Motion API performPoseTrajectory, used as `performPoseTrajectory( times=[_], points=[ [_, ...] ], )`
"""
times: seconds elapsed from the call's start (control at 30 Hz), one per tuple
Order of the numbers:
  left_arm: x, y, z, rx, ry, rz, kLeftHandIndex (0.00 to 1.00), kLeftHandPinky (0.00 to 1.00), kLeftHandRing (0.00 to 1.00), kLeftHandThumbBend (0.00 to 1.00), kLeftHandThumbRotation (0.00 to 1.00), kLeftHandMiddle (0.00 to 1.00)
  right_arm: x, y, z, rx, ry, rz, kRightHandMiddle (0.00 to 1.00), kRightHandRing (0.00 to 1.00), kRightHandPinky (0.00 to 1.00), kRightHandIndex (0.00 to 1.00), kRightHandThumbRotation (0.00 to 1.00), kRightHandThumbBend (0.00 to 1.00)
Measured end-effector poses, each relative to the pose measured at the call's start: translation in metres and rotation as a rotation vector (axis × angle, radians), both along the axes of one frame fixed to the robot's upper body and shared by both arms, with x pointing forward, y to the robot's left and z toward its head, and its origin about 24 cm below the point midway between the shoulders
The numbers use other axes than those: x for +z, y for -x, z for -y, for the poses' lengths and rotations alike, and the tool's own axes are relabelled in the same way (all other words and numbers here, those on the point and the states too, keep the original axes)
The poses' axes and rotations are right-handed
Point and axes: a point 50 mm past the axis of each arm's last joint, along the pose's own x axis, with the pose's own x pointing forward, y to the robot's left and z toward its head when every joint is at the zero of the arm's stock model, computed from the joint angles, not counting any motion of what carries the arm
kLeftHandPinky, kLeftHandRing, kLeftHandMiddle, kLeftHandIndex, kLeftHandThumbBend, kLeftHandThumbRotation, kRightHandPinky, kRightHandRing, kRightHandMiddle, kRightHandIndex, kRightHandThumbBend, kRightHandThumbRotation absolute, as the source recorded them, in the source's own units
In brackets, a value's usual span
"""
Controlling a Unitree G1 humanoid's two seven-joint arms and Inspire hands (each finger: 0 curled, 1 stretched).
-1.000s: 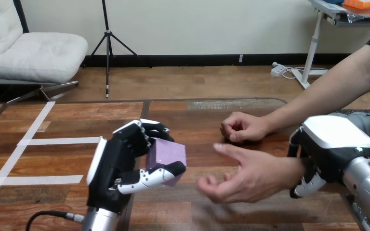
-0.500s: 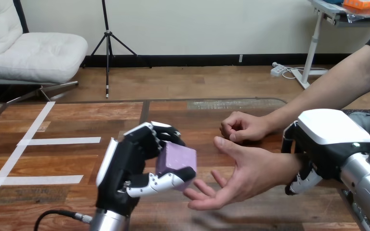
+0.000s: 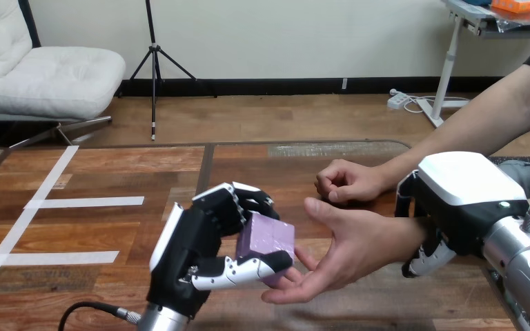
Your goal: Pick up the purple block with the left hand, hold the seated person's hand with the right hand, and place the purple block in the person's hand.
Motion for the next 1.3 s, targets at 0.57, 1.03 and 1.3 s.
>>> performPoseTrajectory(
  times=[0.57, 1.03, 1.3],
  points=[
    [-0.004, 0.006, 0.006, -0.03, 0.007, -0.029, 0.53, 0.39, 0.46, 0.86, 0.08, 0.51, -0.001, 0.001, -0.007, 0.048, 0.005, 0.002, 0.49, 0.42, 0.35, 0.5, 0.0, 0.82],
    [-0.003, 0.006, 0.01, -0.055, 0.009, -0.032, 0.53, 0.4, 0.45, 0.85, 0.08, 0.51, -0.002, 0.001, -0.012, 0.068, -0.006, 0.004, 0.49, 0.42, 0.36, 0.5, 0.0, 0.82],
    [-0.003, 0.007, 0.014, -0.075, 0.008, -0.032, 0.53, 0.4, 0.45, 0.85, 0.08, 0.51, -0.002, 0.002, -0.014, 0.085, -0.006, 0.011, 0.49, 0.42, 0.36, 0.51, 0.0, 0.8]
  ],
)
